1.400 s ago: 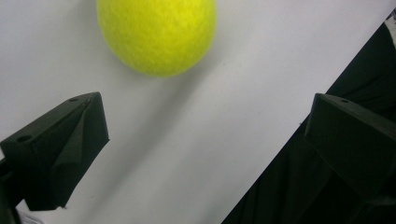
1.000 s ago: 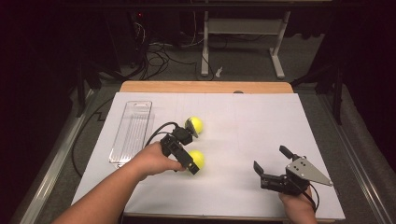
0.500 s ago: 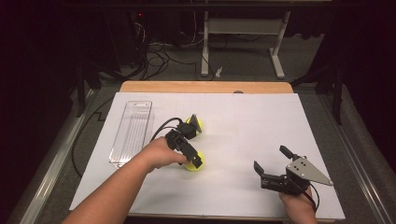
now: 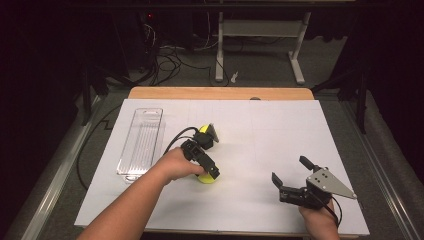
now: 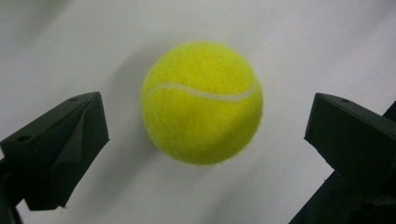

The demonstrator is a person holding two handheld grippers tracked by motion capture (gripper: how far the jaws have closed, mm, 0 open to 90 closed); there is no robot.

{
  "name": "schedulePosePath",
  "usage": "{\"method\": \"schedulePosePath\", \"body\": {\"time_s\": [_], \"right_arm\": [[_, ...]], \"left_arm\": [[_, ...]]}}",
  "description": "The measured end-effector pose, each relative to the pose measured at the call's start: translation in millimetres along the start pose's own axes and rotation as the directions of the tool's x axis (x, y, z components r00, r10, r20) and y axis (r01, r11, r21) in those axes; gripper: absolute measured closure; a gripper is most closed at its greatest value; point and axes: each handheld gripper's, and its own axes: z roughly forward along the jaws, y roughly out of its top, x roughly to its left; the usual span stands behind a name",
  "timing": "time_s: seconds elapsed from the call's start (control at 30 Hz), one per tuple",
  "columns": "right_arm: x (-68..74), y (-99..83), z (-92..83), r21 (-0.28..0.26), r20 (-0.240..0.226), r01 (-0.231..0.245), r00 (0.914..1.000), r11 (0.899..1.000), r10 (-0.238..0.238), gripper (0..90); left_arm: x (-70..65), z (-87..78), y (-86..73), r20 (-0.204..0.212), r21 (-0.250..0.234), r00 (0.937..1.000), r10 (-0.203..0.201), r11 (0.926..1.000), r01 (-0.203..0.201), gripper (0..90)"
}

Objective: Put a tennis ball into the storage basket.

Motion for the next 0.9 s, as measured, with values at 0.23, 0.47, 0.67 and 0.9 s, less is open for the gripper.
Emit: {"method": "schedulePosePath", "body": {"time_s": [0.23,0.47,0.67,0.9], "right_arm": [[0.0,-0.1,0.0,0.001,0.0,0.002,1.0,1.0,-0.002,0.2],[-0.3,-0.3,-0.1,0.0,-0.002,0.002,1.0,1.0,-0.002,0.2],[-0.2,-0.3,-0.1,0.001,-0.002,0.003,1.0,1.0,-0.003,0.2],[-0.2,-0.4,0.1,0.001,0.001,0.005,1.0,1.0,-0.005,0.2]], "left_arm": [[-0.9,10.7,3.7,-0.004,0.02,1.0,-0.005,0.9998,0.005,0.7],[0.2,17.0,4.7,-0.019,0.046,0.9998,-0.001,0.9989,0.001,0.8],[0.1,19.7,4.2,-0.033,0.049,0.9994,0.007,0.9988,-0.006,4.6],[0.6,19.4,3.0,-0.037,0.053,0.9991,0.023,0.9984,-0.021,15.5]]}}
